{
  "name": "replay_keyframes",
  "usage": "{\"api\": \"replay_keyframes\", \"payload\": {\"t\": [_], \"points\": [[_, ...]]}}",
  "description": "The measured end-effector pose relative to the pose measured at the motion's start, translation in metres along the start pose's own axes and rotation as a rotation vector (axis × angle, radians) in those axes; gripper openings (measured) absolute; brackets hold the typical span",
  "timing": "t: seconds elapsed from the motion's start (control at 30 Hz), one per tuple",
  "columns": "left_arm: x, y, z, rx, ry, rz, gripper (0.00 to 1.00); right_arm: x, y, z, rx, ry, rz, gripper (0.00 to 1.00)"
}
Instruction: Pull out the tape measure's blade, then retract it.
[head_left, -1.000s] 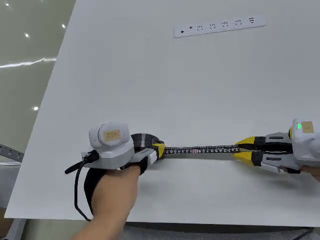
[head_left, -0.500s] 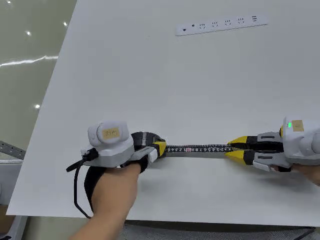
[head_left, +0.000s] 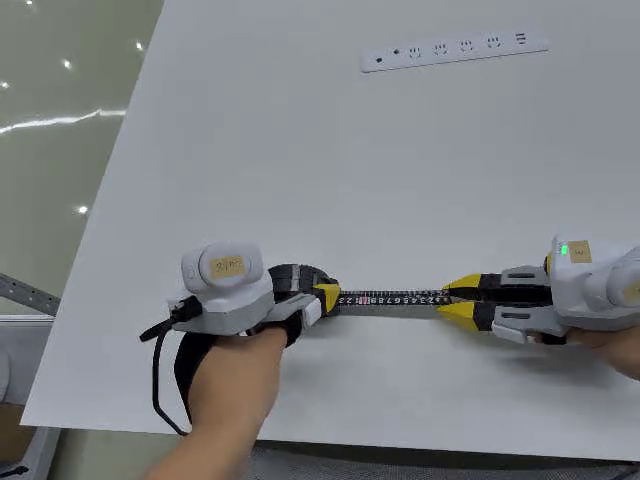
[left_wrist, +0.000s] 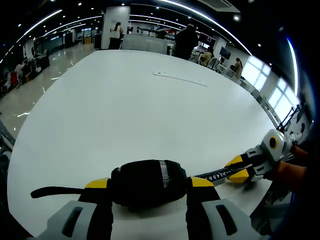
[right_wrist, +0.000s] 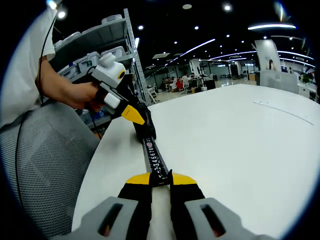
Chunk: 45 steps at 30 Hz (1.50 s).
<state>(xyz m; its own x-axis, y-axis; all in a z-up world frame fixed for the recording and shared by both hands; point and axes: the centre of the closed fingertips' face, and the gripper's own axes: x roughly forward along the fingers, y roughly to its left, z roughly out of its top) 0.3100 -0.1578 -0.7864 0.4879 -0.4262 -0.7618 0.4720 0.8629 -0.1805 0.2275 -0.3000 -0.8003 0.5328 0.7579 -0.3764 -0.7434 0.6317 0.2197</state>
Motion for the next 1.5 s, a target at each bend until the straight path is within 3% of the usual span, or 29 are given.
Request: {"api": "replay_keyframes", "payload": {"t": [1.5], "points": [[-0.001, 0.002, 0.001, -0.053, -0.006, -0.042, 0.56, 0.075, 0.015, 0.023, -0.020, 0.010, 0.065, 0.11]]}}
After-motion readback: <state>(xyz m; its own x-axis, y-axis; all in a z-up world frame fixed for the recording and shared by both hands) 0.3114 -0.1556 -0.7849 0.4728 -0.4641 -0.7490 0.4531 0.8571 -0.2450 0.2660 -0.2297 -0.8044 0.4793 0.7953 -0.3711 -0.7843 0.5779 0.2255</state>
